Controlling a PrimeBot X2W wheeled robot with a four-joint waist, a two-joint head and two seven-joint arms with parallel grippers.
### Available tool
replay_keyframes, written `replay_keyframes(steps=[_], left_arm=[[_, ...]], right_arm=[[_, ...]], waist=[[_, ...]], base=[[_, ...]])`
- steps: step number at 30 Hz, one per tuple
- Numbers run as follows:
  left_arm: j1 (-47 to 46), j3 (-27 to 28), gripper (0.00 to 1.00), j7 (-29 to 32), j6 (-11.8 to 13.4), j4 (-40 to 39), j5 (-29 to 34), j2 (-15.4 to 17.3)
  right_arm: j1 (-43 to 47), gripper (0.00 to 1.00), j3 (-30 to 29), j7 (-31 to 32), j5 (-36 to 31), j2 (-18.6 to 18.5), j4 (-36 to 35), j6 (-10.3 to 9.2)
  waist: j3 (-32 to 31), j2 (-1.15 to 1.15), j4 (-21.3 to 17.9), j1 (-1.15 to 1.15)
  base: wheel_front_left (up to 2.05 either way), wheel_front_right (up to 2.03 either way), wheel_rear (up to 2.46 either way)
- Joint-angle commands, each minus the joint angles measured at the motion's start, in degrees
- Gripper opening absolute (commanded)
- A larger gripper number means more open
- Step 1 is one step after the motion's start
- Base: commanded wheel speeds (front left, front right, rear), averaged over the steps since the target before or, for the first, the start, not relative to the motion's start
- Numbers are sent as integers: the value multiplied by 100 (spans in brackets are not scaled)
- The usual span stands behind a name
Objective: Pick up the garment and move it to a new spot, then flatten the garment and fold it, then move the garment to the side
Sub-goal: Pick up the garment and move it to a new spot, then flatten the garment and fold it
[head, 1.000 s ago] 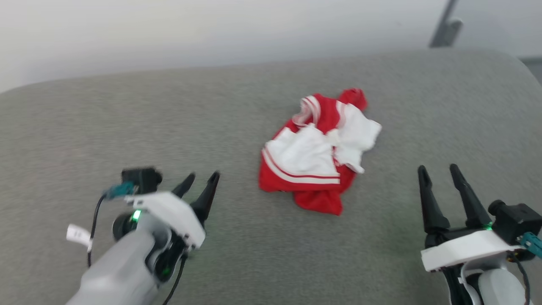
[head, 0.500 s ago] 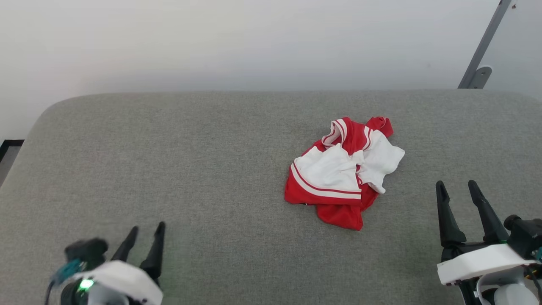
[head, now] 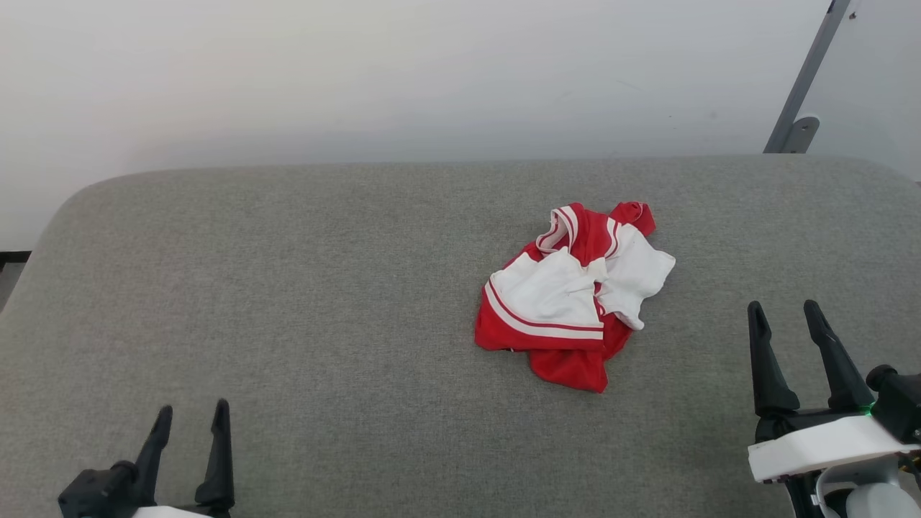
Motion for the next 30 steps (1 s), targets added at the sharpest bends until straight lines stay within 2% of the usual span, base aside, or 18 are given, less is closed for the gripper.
replay_keyframes(steps=[1,11,24,27,30], left_arm=[[98,173,100,-13,-76,-243,257,-121],[259,384,100,-13,-204,-711,935,-462],[293,304,100,-13,-215,-797,1000,-526],[242,280,100,-13,-216,-827,999,-562],[162,207,100,-13,-216,-857,1000,-614]], right_arm=[[45,100,-18,-29,-13,21,-47,-2],[84,100,3,-29,-7,42,-101,-2],[89,100,9,-29,27,-6,-21,-2],[77,100,-6,-29,37,-44,293,-2],[-235,100,117,245,-16,-254,775,-2]], waist=[[-3,0,-10,0],[14,0,-67,0],[73,0,-71,0],[109,0,-26,0],[218,0,28,0]], base=[[0,0,0],[0,0,0],[0,0,0],[0,0,0],[0,0,0]])
